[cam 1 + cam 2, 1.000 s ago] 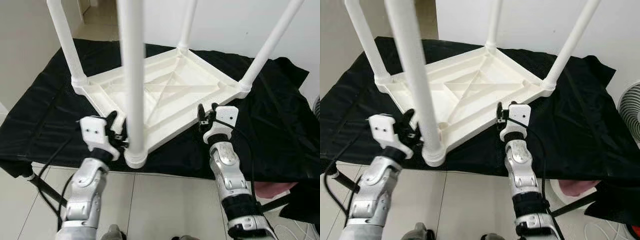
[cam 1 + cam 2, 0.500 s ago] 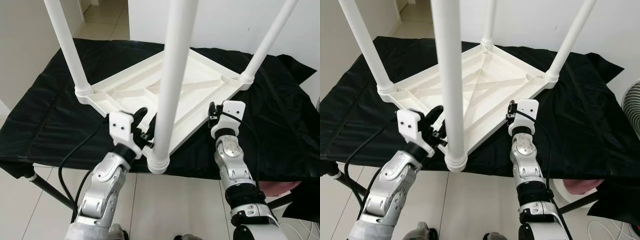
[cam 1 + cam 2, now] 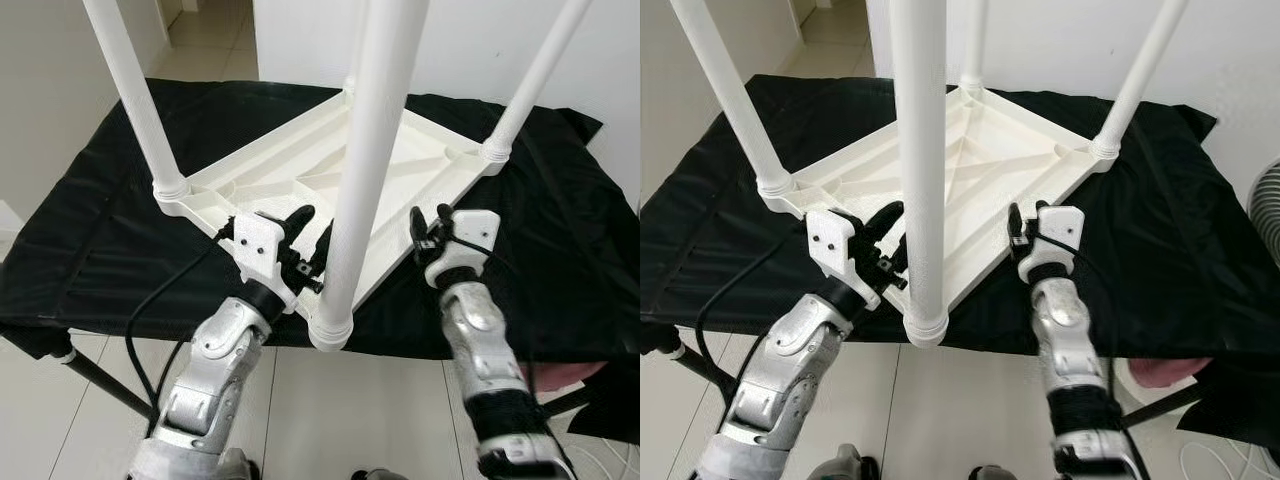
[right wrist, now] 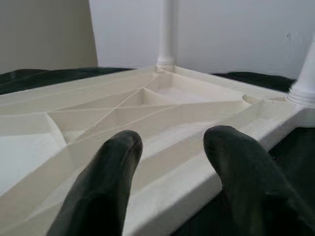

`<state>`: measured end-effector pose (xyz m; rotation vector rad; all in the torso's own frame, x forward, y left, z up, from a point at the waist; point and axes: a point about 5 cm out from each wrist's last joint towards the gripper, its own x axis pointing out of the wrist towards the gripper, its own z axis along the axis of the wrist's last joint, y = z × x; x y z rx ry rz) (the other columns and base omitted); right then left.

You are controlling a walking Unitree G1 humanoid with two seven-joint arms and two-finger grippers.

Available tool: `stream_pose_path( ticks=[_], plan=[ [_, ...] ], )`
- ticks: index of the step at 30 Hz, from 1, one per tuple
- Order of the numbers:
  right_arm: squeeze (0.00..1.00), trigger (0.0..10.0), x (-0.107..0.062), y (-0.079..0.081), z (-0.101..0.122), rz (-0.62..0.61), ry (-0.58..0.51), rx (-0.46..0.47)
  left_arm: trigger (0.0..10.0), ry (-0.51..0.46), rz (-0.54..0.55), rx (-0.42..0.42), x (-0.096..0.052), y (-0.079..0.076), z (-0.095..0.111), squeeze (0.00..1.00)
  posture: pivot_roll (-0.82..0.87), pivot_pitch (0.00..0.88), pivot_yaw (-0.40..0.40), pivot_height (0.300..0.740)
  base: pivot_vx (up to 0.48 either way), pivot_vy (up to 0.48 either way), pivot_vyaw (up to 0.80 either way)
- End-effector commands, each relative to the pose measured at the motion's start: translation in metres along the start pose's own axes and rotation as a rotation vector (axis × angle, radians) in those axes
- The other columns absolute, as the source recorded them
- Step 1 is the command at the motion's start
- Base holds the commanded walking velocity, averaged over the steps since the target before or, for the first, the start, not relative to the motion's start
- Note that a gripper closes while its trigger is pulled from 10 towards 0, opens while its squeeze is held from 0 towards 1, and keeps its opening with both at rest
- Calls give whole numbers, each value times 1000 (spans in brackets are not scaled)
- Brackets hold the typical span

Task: Building children table

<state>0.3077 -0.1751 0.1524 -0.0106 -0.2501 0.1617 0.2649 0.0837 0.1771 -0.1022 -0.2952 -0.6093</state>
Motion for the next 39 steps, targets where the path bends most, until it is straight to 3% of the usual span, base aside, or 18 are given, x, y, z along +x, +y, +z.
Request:
stream_pose_path(
  ticks=[1, 2, 3, 4, 6, 7, 8, 10, 14, 15, 19, 24, 28, 33, 36, 37, 39],
  plan=[
    [690, 10000, -1, 0, 2, 25, -1, 20, 10000, 17, -124, 12, -2, -5, -4, 0, -10, 86, 26, 740, 0, 0, 0],
    [1000, 10000, -7, 0, 4, 68, 7, 20, 10000, 30, -131, 23, -3, -1, -5, 0, -18, 85, 28, 740, 0, 0, 0],
    [1000, 10000, -7, 0, 4, 68, 7, 20, 10000, 30, -131, 23, -3, -1, -5, 0, -18, 85, 28, 740, 0, 0, 0],
    [1000, 10000, -15, 3, 5, 149, 19, 21, 10000, 44, -146, 34, -5, 2, -6, 0, -25, 87, 32, 740, 0, 0, 0],
    [1000, 10000, -15, 3, 5, 149, 19, 21, 10000, 44, -146, 34, -5, 2, -6, 0, -25, 87, 32, 740, 0, 0, 0],
    [1000, 10000, -22, 6, 7, 232, 31, 29, 10000, 59, -160, 45, -6, 5, -7, 0, -30, 86, 34, 740, 0, 0, 0],
    [1000, 10000, -22, 6, 7, 232, 31, 29, 10000, 59, -160, 45, -6, 5, -7, 0, -30, 86, 34, 740, 0, 0, 0],
    [1000, 10000, -34, 15, 13, 415, 56, 14, 10000, 76, -175, 67, -7, 13, -7, 0, -54, 86, 46, 740, 0, 0, 0],
    [1000, 10000, -39, 21, 18, 542, 82, 4, 10000, 85, -177, 89, -7, 19, -7, 0, -56, 86, 46, 740, 0, 0, 0],
    [0, 10000, -42, 25, 20, 621, 99, -8, 10000, 90, -172, 101, -7, 24, -6, 0, -56, 85, 46, 740, 0, 0, 0],
    [0, 10000, -50, 34, 23, 830, 162, -11, 10000, 73, -145, 140, -5, 35, 0, 0, -55, 81, 46, 740, 0, 0, 0],
    [0, 10000, -54, 38, 25, 925, 192, -6, 10000, 59, -136, 158, -3, 38, 4, 0, -50, 72, 43, 740, 0, 0, 0],
    [0, 10000, -55, 44, 26, 1068, 233, -13, 10000, 48, -125, 185, -1, 43, 10, 0, -40, 55, 29, 740, 0, 0, 0],
    [0, 10000, -52, 46, 27, 1101, 243, -15, 10000, 49, -123, 196, -1, 47, 10, 0, -40, 55, 29, 740, 0, 0, 0],
    [0, 10000, -47, 50, 29, 1127, 228, -24, 10000, 53, -132, 206, -1, 49, 8, 0, -35, 45, 24, 740, 0, 0, 0],
    [0, 10000, -37, 60, 28, 1129, 201, -14, 10000, 54, -135, 215, -1, 52, 8, 0, -22, 34, 13, 740, 0, 0, 0],
    [0, 10000, -37, 60, 28, 1129, 201, -14, 10000, 54, -135, 215, -1, 52, 8, 0, -22, 34, 13, 740, 0, 0, 0]
  ],
)
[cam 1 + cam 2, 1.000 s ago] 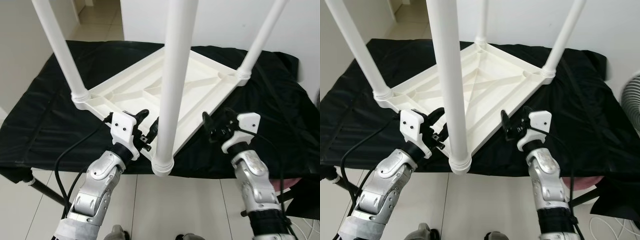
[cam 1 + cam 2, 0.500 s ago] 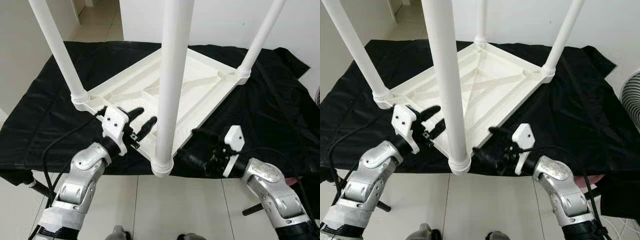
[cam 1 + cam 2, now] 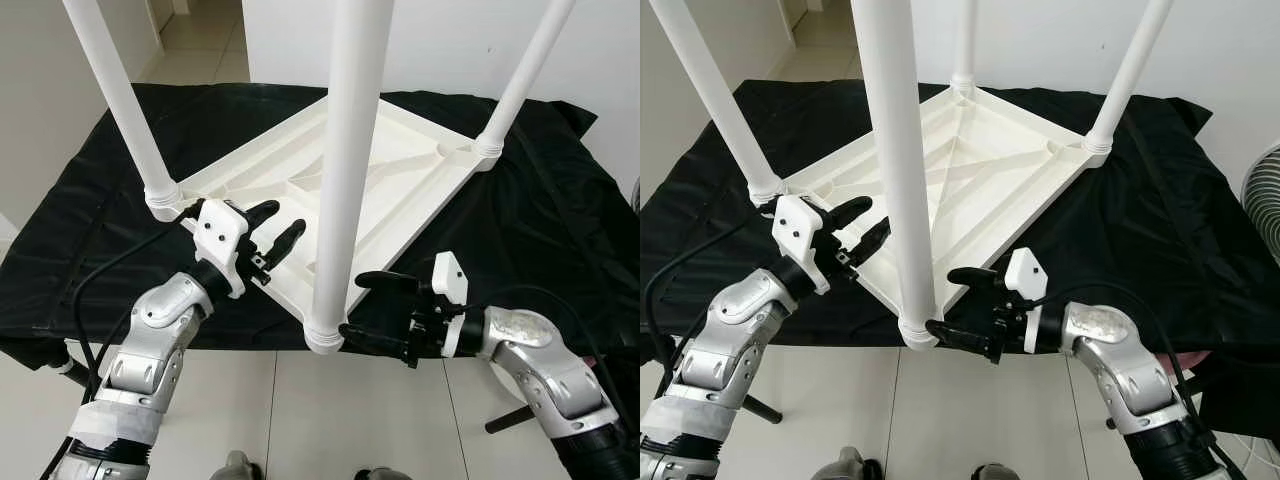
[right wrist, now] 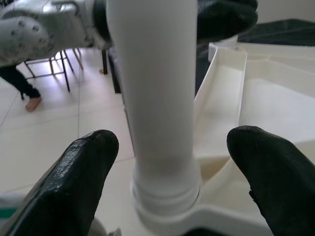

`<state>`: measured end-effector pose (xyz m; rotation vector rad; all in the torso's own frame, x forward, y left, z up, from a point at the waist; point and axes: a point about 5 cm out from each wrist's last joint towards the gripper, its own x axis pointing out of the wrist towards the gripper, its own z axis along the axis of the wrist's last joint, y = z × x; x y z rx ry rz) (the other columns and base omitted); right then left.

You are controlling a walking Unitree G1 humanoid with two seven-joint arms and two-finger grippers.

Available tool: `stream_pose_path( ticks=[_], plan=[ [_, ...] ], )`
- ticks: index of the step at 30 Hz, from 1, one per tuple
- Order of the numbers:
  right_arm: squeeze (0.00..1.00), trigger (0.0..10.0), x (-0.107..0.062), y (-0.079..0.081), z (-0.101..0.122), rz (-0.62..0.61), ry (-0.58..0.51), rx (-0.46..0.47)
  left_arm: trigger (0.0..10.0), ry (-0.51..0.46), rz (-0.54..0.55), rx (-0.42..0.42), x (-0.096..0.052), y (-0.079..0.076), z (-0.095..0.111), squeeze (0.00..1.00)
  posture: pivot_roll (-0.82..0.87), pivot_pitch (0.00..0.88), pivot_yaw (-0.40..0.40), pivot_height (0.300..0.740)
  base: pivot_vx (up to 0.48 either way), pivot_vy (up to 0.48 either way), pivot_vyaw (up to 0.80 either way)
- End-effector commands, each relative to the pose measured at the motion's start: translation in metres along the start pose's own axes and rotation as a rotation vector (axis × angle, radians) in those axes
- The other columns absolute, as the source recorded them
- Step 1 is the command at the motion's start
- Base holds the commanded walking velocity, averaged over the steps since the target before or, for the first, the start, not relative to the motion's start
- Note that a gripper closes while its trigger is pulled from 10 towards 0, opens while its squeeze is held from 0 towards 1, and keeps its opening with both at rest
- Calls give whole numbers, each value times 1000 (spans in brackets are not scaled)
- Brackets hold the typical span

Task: Building children table

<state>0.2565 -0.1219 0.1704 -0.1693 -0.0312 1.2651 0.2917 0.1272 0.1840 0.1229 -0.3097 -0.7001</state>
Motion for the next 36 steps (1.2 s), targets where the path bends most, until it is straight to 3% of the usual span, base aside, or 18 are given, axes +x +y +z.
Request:
stream_pose_path(
  ticks=[1, 9, 14, 16, 19, 28, 31, 34, 36],
  plan=[
    [0, 10000, 20, 0, -1, 10, -24, 12, 10000, -1, -11, 25, -1, 3, 1, 0, -17, 32, 7, 740, 0, 0, 0],
    [0, 10000, 57, 14, -7, 0, -92, 93, 10000, -2, 3, 43, -2, 6, 2, 0, -10, 36, 1, 740, 0, 0, 0],
    [0, 10000, 66, 18, -9, -26, -105, 92, 10000, -6, 4, 44, -1, 7, 2, 0, -11, 39, 3, 740, 0, 0, 0],
    [0, 0, 63, 14, -10, -58, -114, 96, 10000, -11, 0, 42, 0, 7, 2, 0, -14, 44, 5, 740, 0, 0, 0],
    [0, 0, 60, 12, -10, -75, -115, 90, 10000, -13, -3, 43, 0, 7, 2, 0, -14, 44, 5, 740, 0, 0, 0],
    [0, 0, 23, 6, -6, -128, -92, 58, 10000, -6, -6, 48, 3, 11, 0, 0, -48, 66, 23, 740, 0, 0, 0],
    [0, 0, 18, 6, -5, -135, -86, 51, 10000, -4, -8, 49, 3, 11, 0, 0, -48, 66, 23, 740, 0, 0, 0],
    [0, 0, -7, -1, -7, -210, -53, 53, 10000, 13, -58, 72, 2, 8, -3, 0, -65, 74, 29, 740, 0, 0, 0],
    [0, 0, -12, -3, -7, -230, -44, 52, 10000, 17, -79, 78, 2, 7, -4, 0, -70, 74, 31, 740, 0, 0, 0]
  ],
)
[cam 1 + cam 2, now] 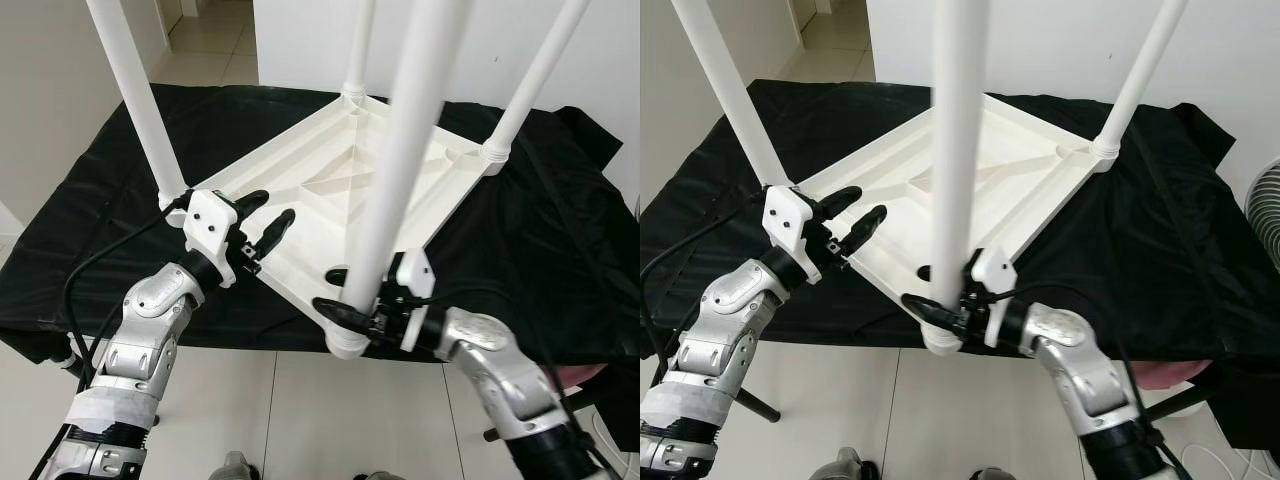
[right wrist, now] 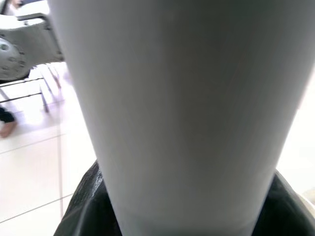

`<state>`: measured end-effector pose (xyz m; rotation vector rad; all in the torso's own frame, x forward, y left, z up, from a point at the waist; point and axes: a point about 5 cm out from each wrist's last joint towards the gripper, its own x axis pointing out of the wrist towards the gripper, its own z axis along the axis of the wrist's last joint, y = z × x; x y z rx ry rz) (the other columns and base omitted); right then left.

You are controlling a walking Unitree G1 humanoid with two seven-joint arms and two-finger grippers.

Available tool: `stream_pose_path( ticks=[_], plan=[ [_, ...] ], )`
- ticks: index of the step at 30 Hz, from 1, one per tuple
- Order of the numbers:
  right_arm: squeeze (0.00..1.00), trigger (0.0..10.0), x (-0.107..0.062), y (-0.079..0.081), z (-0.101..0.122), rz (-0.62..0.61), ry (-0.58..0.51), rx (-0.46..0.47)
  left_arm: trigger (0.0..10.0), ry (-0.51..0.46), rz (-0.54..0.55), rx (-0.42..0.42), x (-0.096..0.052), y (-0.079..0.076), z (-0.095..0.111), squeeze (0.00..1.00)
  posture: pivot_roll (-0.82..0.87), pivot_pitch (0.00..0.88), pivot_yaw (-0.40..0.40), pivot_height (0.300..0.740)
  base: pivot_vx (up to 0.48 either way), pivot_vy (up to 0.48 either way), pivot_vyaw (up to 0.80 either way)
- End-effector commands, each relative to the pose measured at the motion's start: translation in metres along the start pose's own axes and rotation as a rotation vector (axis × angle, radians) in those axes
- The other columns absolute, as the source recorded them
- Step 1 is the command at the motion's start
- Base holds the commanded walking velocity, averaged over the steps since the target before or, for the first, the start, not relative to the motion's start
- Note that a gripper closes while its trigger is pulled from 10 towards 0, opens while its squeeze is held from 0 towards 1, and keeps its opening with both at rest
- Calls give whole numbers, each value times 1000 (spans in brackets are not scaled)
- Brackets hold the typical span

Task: Building children table

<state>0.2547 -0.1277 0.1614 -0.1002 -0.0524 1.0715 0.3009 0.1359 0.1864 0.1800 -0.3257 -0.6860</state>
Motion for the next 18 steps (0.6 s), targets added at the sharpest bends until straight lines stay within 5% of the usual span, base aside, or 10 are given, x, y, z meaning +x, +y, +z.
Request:
stream_pose_path(
  ticks=[1, 5, 6, 8, 9, 10, 15, 16, 17, 18],
  plan=[
    [0, 0, -10, -8, 1, -53, 6, 7, 10000, 17, -128, 21, 0, -12, -3, 0, -70, 74, 31, 740, 0, 0, 0],
    [0, 0, -16, -16, -2, -109, 17, -10, 10000, 43, -291, -25, -1, -36, -7, 0, -72, 75, 32, 740, 0, 0, 0],
    [0, 3412, -16, -19, -1, -132, 17, -23, 10000, 54, -346, -51, -2, -45, -8, 0, -72, 75, 32, 740, 0, 0, 0],
    [0, 3412, -16, -19, -1, -132, 17, -23, 10000, 54, -346, -51, -2, -45, -8, 0, -72, 75, 32, 740, 0, 0, 0],
    [0, 8235, -14, -20, 0, -146, 12, -25, 10000, 56, -395, -54, -2, -54, -8, 0, -72, 75, 32, 740, 0, 0, 0],
    [0, 10000, -11, -20, 2, -160, -8, -22, 10000, 67, -446, -58, -1, -63, -11, 0, -73, 77, 37, 740, 0, 0, 0],
    [0, 10000, -5, -17, 5, -190, -48, 3, 10000, 95, -555, -41, 0, -79, -17, 0, -73, 77, 37, 740, 0, 0, 0],
    [286, 10000, -4, -16, 4, -188, -50, 19, 10000, 113, -578, -50, -1, -80, -21, 490, -73, 77, 37, 740, 0, 0, 0],
    [1000, 10000, -5, -15, 3, -182, -56, 42, 10000, 133, -597, -64, 0, -80, -24, 1000, -76, 73, 37, 740, 0, 0, 0],
    [1000, 10000, -5, -15, 3, -182, -56, 42, 10000, 133, -597, -64, 0, -80, -24, 1000, -76, 73, 37, 740, 0, 0, 0]
  ],
)
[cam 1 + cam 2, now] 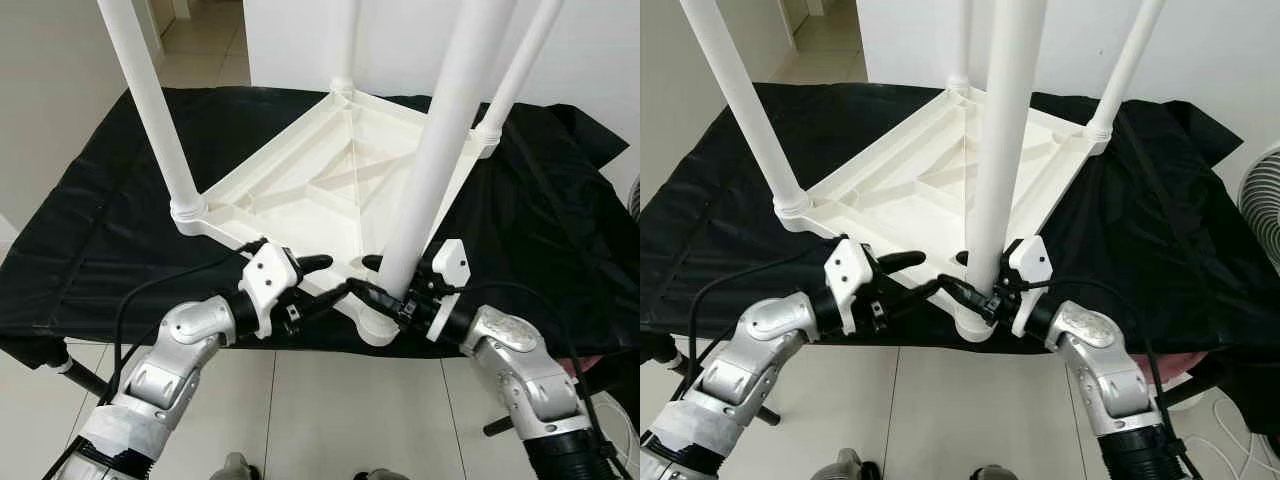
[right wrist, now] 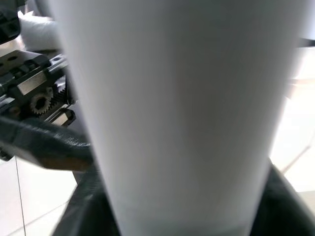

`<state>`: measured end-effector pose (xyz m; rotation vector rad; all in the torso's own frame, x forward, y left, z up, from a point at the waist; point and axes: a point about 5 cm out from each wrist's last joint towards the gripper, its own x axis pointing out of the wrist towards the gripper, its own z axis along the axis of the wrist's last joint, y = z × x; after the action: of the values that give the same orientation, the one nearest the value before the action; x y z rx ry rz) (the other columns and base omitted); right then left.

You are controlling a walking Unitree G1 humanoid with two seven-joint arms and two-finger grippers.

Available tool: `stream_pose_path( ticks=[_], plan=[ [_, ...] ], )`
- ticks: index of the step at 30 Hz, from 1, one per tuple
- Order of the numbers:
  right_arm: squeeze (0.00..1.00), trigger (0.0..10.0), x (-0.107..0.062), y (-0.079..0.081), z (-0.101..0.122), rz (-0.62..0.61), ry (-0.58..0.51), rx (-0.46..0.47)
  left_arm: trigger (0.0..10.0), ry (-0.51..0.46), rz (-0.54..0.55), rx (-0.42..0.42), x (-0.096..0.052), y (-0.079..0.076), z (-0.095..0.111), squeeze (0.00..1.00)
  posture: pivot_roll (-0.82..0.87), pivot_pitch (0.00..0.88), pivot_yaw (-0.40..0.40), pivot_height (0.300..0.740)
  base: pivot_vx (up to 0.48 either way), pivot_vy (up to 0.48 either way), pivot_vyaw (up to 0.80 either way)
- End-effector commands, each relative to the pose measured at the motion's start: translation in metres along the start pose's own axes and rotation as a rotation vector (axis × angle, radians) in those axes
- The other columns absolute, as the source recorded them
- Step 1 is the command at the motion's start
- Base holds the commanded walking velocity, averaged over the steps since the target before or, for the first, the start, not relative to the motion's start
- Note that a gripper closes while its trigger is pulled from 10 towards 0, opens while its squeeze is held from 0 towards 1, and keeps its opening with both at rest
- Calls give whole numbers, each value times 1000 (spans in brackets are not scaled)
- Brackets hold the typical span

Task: Building children table

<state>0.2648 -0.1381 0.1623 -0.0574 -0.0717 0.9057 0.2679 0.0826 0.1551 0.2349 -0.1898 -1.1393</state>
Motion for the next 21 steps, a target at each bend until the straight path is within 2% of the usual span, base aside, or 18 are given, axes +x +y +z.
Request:
stream_pose_path(
  ticks=[1, 2, 4, 7, 8, 14, 15, 16, 17, 21],
  plan=[
    [1000, 10000, 0, -1, 4, -14, -26, 19, 10000, 53, -135, -19, 2, -11, -10, 1000, -76, 73, 37, 740, 0, 0, 0],
    [1000, 10000, 0, 0, 3, -10, -28, 34, 10000, 63, -144, -30, 3, -10, -13, 1000, -76, 73, 37, 740, 0, 0, 0],
    [1000, 10000, -3, 3, 4, -1, -28, 28, 10000, 102, -150, 20, 3, -5, -17, 1000, -81, 70, 40, 740, 0, 0, 0],
    [1000, 10000, -3, 3, 4, -3, -27, 26, 10000, 110, -148, 31, 3, -4, -18, 1000, -81, 70, 40, 740, 0, 0, 0],
    [0, 10000, -6, 6, 3, 17, -23, 25, 10000, 125, -148, 48, 3, 1, -20, 1000, -89, 69, 48, 740, 0, 0, 0],
    [0, 10000, -19, 15, -1, 90, 12, 18, 10000, 180, -151, 122, 2, 17, -25, 1000, -94, 73, 49, 740, 0, 0, 0],
    [0, 10000, -25, 14, -4, 91, 27, 22, 10000, 204, -151, 156, 2, 25, -27, 855, -102, 76, 52, 740, 0, 0, 0],
    [0, 10000, -25, 14, -4, 91, 27, 22, 10000, 204, -151, 156, 2, 25, -27, 855, -102, 76, 52, 740, 0, 0, 0],
    [0, 10000, -27, 13, -4, 88, 29, 27, 10000, 212, -153, 171, 3, 27, -27, 0, -102, 76, 52, 740, 0, 0, 0],
    [0, 10000, -34, 14, -5, 116, 54, 45, 10000, 233, -154, 209, 3, 35, -30, 0, -113, 77, 60, 740, 0, 0, 0]
  ],
)
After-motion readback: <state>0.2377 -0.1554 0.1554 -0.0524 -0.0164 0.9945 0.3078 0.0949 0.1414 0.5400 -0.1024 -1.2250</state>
